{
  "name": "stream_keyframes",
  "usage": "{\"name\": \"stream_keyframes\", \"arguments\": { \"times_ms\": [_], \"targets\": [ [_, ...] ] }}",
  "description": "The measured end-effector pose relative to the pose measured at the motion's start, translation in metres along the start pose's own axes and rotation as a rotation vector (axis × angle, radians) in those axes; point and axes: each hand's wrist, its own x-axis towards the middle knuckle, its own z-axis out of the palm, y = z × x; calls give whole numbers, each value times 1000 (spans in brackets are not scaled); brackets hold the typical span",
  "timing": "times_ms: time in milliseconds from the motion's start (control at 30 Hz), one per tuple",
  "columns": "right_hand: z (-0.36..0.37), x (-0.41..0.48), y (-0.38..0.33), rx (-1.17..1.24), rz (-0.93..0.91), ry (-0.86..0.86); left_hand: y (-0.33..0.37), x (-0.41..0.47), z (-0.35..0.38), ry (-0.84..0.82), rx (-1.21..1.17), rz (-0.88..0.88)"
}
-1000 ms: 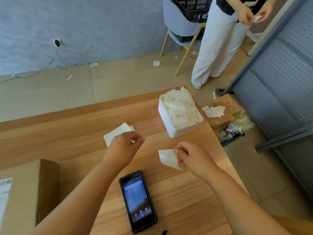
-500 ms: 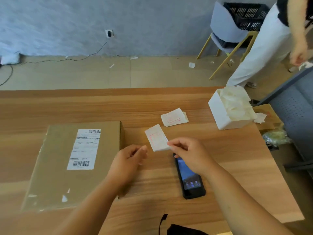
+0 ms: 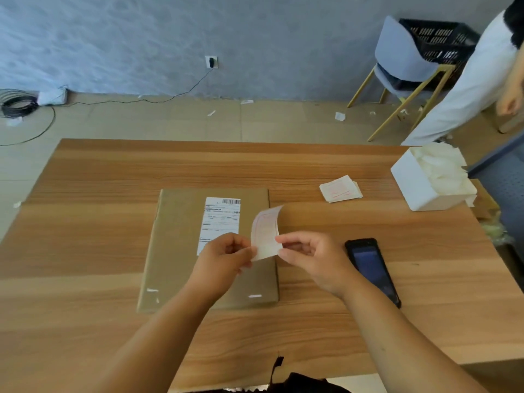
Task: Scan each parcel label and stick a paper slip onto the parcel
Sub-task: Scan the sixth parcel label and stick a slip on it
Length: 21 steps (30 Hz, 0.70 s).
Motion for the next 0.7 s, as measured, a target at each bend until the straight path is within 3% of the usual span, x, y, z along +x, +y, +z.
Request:
{"name": "stream_keyframes", "arguments": {
  "times_ms": [200, 433, 700],
  "targets": [
    [33, 5, -3, -26, 45, 234, -15, -11, -29, 47, -17, -33],
    [50, 11, -9, -25, 79, -56, -23, -13, -55, 99, -76, -39],
    [73, 21, -17, -4, 18, -190, -46, -28, -86, 169, -45, -11]
  ]
}}
